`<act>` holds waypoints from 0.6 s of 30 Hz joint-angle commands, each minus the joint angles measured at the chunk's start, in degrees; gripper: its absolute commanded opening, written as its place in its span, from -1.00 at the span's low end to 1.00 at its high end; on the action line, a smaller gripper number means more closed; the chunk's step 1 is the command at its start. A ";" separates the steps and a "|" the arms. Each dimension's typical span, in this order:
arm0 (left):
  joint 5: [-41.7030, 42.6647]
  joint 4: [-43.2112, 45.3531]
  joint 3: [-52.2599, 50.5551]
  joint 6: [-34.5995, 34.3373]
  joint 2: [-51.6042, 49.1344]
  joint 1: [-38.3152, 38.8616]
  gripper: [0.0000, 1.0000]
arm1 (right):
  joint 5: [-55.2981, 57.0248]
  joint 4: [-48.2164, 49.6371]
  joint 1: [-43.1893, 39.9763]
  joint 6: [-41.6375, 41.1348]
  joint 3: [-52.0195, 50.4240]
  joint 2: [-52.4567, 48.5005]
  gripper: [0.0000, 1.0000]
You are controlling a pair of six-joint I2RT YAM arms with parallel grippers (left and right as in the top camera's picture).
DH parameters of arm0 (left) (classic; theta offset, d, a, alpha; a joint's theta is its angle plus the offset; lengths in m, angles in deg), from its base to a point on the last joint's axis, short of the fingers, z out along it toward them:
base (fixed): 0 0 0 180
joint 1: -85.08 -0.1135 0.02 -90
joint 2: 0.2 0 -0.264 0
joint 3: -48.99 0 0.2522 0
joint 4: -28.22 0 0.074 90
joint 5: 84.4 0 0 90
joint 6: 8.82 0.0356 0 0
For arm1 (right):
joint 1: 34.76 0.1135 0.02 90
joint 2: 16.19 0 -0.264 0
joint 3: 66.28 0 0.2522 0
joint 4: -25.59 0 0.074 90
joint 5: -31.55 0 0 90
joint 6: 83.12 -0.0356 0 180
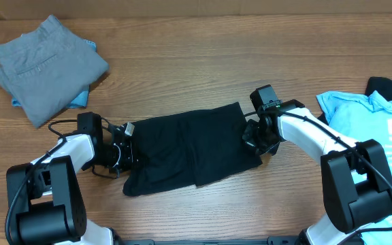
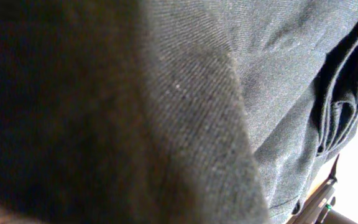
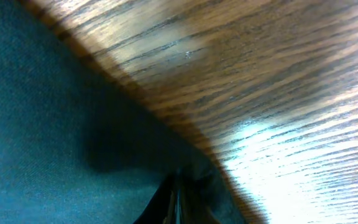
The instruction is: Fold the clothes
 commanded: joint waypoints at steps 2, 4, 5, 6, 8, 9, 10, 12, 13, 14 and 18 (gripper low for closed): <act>-12.00 -6.16 2.73 -1.03 -2.23 -0.17 -0.92 | 1.11 -0.83 -0.13 2.29 0.13 1.84 -0.90; -16.09 -12.15 6.88 -1.25 -2.23 -1.27 -0.92 | 1.36 -1.49 -0.13 2.54 0.13 4.13 -0.90; -17.49 -15.15 9.18 -1.20 -2.23 -1.86 -0.92 | 1.36 -1.70 -0.13 3.19 0.13 5.53 -0.89; -19.19 -18.03 11.43 -1.22 -2.23 -2.43 -0.92 | 1.38 -1.97 -0.13 3.80 0.13 6.99 -0.89; -23.23 -24.85 17.20 -1.27 -2.23 -3.69 -0.92 | 1.42 -2.51 -0.13 3.78 0.13 9.49 -0.88; -25.03 -28.06 20.11 -1.66 -2.23 -4.26 -0.92 | 1.42 -2.71 -0.13 3.78 0.13 10.67 -0.87; -26.69 -31.06 23.15 -2.38 -2.23 -4.74 -0.92 | 1.44 -2.86 -0.13 3.78 0.13 11.74 -0.87; -28.70 -36.70 29.68 -2.58 -2.23 -5.40 -0.92 | 1.42 -2.91 -0.13 3.78 0.13 13.75 -0.86; -29.27 -39.41 33.20 -2.56 -2.23 -5.51 -0.92 | 1.42 -2.91 -0.13 3.78 0.13 14.60 -0.82; -29.35 -41.48 36.15 -2.51 -2.23 -5.51 -0.92 | 1.42 -2.91 -0.13 3.78 0.13 15.28 -0.81; -29.27 -48.59 49.37 -2.49 -2.23 -3.61 -0.92 | 1.42 -2.86 -0.13 3.76 0.13 17.35 -0.80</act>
